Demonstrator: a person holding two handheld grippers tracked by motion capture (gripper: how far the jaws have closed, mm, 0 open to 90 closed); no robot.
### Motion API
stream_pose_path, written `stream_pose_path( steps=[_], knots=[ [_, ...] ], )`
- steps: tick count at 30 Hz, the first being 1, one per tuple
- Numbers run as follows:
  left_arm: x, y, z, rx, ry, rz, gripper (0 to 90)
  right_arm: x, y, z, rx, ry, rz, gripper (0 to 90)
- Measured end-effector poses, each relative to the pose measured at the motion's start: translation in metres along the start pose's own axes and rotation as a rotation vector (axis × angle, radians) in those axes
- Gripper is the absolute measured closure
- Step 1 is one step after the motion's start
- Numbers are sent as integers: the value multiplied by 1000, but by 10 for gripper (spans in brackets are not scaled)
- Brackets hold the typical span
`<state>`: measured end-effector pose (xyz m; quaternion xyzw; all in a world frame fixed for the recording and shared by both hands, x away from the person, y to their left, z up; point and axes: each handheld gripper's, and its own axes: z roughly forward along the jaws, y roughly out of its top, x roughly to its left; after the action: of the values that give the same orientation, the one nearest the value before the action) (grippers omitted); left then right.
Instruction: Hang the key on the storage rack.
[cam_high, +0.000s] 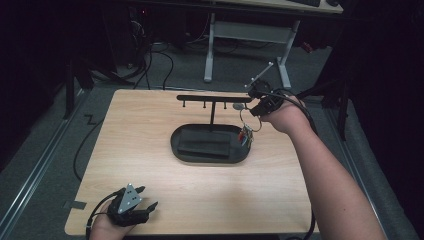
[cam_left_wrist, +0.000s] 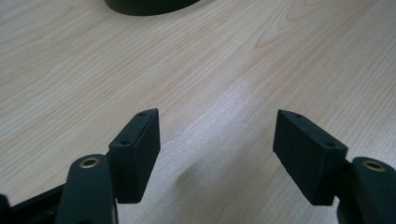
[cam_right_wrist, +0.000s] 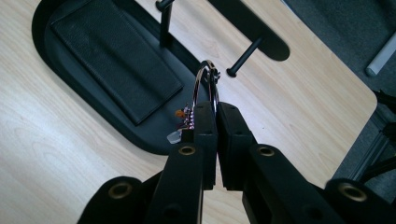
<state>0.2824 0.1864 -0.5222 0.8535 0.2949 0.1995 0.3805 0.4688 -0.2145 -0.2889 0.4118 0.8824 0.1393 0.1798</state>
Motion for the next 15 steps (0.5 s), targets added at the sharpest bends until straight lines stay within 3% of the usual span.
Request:
stream_pose_path(
  steps=[15],
  knots=[
    [1, 1, 0, -4, -3, -2, 323, -10, 20, 7, -15, -9, 6, 876]
  ],
)
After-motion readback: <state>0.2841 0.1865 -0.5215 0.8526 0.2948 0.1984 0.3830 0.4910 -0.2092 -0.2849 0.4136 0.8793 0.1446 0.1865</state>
